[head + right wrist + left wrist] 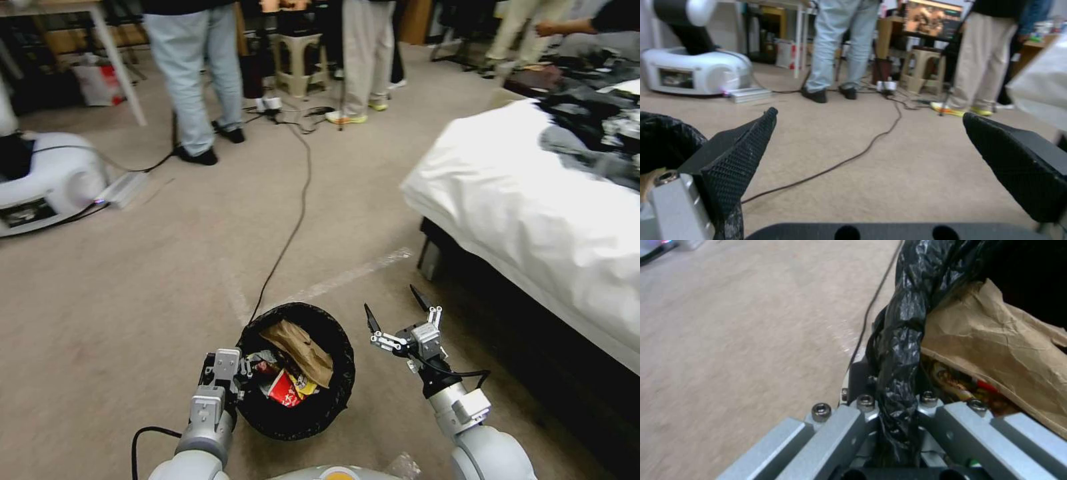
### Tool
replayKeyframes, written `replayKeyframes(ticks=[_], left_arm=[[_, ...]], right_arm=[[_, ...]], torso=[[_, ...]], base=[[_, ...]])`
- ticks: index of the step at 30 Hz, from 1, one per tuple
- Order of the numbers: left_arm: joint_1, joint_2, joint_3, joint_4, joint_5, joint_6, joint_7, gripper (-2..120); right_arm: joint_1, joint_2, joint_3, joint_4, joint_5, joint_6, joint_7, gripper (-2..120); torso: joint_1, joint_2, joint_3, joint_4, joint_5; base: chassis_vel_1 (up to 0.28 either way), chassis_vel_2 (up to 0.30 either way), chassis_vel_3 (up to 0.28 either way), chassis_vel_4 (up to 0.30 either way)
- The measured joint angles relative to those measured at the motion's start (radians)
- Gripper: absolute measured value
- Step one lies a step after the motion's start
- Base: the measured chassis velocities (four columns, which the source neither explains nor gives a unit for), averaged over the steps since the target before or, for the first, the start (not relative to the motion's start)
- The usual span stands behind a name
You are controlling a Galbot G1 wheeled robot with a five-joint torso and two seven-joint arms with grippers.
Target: Pick up the trash bin, then pick up the garbage from the floor and place it into the trash bin.
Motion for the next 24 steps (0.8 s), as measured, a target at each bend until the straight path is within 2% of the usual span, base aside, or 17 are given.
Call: replayKeyframes(ticks=[24], left_arm=[[-0.006, -0.004, 0.001, 0.005, -0.003, 0.002, -0.004, 0]], right_arm=[[0.008, 0.001, -0.004, -0.011, -0.002, -0.001, -0.007, 100]], torso=[[0.000, 0.000, 0.000, 0.0004, 0.0000]], base=[[0.116, 0.116, 0.116, 0.121]])
